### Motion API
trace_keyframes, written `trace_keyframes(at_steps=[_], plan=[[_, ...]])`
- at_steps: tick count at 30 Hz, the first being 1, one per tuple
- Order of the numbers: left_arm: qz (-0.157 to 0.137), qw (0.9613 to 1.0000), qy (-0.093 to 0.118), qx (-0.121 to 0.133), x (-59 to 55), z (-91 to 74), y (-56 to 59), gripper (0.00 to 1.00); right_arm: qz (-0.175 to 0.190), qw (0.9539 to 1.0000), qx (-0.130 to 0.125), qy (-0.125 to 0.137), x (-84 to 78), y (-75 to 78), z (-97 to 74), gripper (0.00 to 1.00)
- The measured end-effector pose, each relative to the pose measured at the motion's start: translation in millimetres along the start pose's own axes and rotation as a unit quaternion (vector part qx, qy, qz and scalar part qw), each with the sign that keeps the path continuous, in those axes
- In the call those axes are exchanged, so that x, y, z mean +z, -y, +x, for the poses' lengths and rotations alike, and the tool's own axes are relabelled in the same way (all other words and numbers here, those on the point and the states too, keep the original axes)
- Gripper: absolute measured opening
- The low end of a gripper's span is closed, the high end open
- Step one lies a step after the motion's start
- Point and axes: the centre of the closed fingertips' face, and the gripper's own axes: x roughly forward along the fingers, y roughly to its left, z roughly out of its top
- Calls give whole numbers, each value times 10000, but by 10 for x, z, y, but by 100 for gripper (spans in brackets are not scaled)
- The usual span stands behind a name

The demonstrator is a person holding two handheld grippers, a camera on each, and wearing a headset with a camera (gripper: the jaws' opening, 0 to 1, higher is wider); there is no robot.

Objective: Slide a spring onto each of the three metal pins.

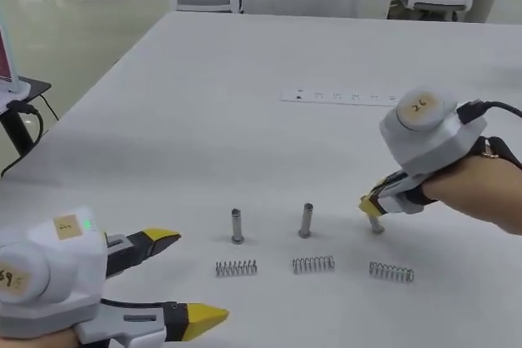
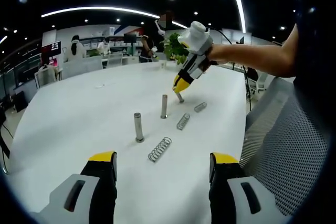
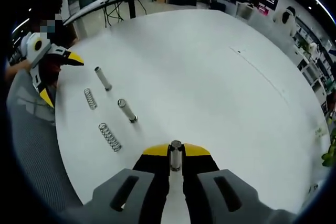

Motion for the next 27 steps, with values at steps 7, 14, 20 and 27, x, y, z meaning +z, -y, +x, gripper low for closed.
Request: trace_keyframes(at_steps=[7, 14, 20, 27], plan=[[21, 10000, -10, -17, 3, -1, 14, 68, 216, 9996, 1, 178, -41, 10, -61, 5], [30, 10000, -26, -39, -2, 7, 23, 67, 310, 9994, -5, 180, -88, 31, -93, 5], [22, 10000, -20, -29, -3, 5, 15, 67, 443, 9987, 30, 253, -115, 35, -113, 5], [20, 10000, -43, -41, -16, 10, 20, 67, 446, 9986, 59, 291, -133, 20, -129, 6]])
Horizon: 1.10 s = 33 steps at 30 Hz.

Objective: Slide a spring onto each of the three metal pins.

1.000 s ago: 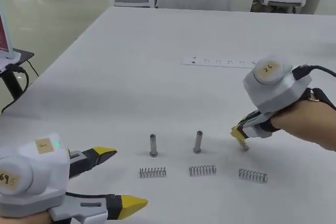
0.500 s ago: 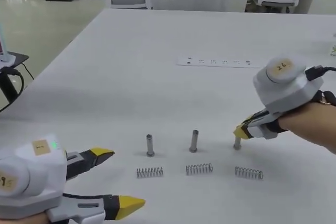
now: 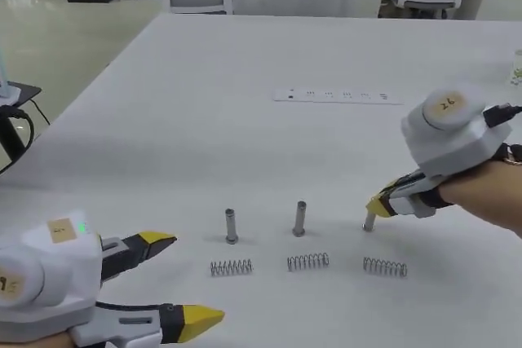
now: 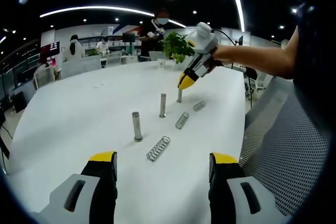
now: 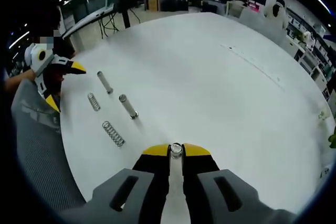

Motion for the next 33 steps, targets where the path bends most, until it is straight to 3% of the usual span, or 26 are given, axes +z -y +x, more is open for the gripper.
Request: trace_keyframes(at_steps=[19, 33], plan=[[-6, 10000, -21, 12, -5, 1, -1, 67, -208, 9998, 51, -50, -30, -24, 1, 13], [3, 10000, -54, -24, -12, 3, 20, 67, -234, 9997, 25, 2, -150, -13, -147, 16]])
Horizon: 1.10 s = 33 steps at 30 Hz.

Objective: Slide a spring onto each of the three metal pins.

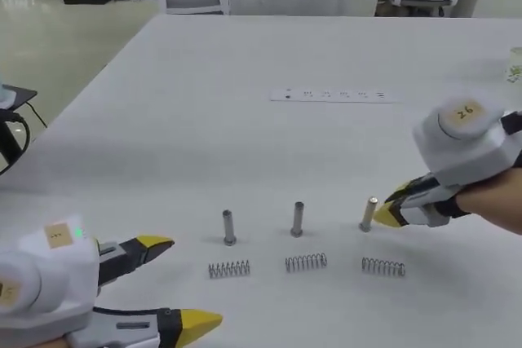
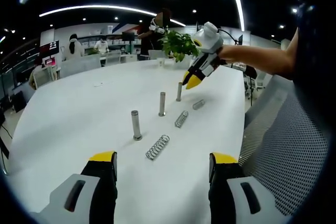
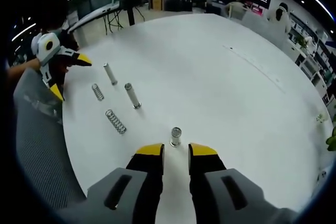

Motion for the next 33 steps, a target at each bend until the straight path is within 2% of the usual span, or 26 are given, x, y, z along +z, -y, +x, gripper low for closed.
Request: trace_keyframes(at_steps=[8, 16, 21, 25, 29, 33], plan=[[5, 10000, -4, -8, -8, -6, 0, 67, -164, 9998, 93, -12, -85, -76, -89, 18], [9, 10000, -13, -17, -10, -6, 5, 67, -374, 9987, 332, -74, -197, -196, -132, 19], [12, 10000, -9, -7, -8, -7, 2, 67, -546, 9969, 537, -184, -272, -292, -112, 20], [15, 10000, -10, -6, -7, -6, 0, 67, -637, 9958, 574, -321, -327, -321, -80, 19], [5, 10000, -7, 9, -7, -9, -7, 67, -752, 9933, 728, -490, -428, -357, -42, 19], [-2, 10000, -8, 7, -9, -5, -7, 67, -830, 9918, 805, -549, -478, -381, -21, 19]])
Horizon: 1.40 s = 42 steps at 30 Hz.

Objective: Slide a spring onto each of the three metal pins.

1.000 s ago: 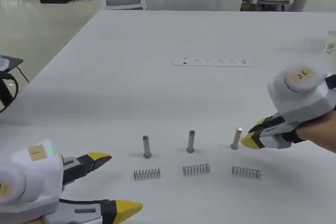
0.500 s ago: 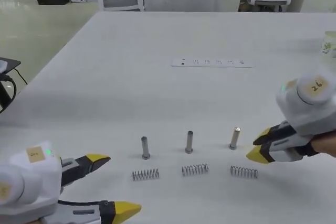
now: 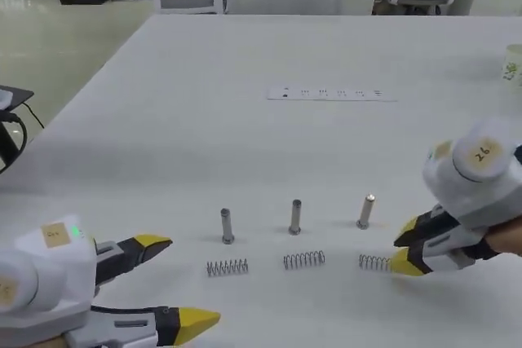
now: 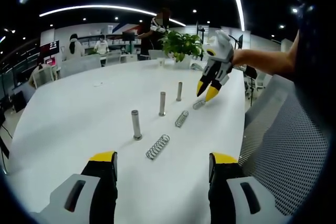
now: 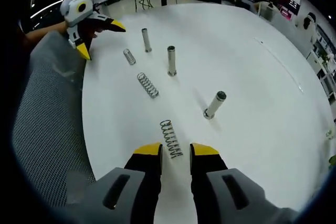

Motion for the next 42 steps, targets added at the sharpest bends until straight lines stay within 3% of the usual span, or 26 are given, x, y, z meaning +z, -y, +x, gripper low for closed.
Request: trace_keyframes(at_steps=[22, 32, 37, 42], plan=[[-41, 10000, 18, 49, 1, -2, -33, 66, -677, 9967, 210, -385, -162, 4, 124, 13], [-19, 9999, 61, 89, 30, -27, -49, 65, -573, 9970, 306, -410, -144, -33, 132, 8], [29, 10000, 68, 35, 54, -57, -19, 64, -302, 9981, 380, -376, -100, -91, 83, 8], [83, 9999, 42, -71, 51, -84, 36, 60, -330, 9981, 394, -330, -55, -137, 33, 8]])
